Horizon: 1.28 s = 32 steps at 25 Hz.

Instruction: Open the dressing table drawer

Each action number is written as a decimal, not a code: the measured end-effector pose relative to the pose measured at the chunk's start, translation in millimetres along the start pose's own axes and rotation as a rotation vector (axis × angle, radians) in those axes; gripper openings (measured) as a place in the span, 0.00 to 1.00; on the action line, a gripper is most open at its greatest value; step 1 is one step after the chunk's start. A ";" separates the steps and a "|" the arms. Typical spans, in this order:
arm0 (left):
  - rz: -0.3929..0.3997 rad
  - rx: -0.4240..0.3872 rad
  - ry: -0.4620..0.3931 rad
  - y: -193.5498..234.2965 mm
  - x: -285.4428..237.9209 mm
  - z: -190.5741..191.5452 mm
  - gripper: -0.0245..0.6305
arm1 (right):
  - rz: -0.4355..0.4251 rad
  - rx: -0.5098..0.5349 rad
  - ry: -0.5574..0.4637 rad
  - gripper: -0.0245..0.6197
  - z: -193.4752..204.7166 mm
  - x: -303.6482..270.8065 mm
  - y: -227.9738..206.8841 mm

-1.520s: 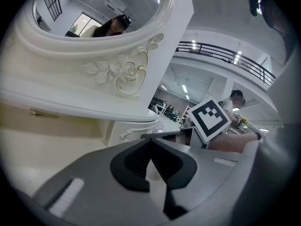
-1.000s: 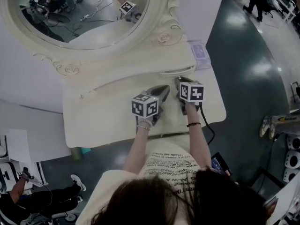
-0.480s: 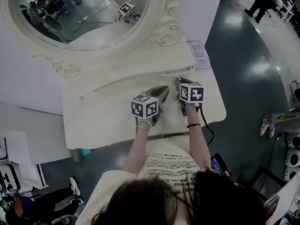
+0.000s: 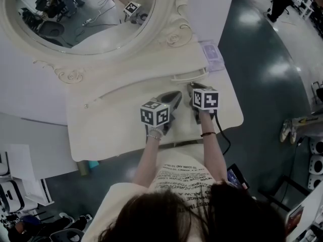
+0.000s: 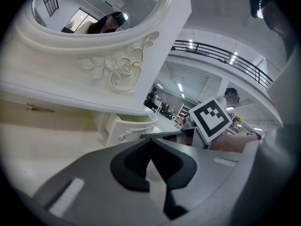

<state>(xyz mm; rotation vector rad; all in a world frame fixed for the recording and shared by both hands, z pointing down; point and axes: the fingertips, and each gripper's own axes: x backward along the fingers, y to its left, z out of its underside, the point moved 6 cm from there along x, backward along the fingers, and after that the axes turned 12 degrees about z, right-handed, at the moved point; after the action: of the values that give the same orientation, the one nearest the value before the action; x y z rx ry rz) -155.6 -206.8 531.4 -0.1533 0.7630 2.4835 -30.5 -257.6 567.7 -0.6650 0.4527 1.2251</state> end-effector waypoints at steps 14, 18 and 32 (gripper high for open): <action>0.017 0.005 0.003 -9.9 1.5 7.8 0.04 | 0.001 -0.009 -0.007 0.19 9.5 10.0 0.5; 0.019 0.003 0.007 -14.3 2.1 9.5 0.04 | 0.002 -0.010 -0.012 0.19 11.4 14.3 -1.0; 0.020 0.009 0.011 -17.3 3.2 17.8 0.04 | -0.002 -0.010 -0.012 0.19 18.7 17.5 -0.7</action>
<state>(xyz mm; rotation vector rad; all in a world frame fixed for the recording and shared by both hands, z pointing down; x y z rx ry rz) -148.5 -183.5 536.9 -0.1570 0.7832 2.4993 -25.4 -232.6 570.3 -0.6664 0.4365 1.2292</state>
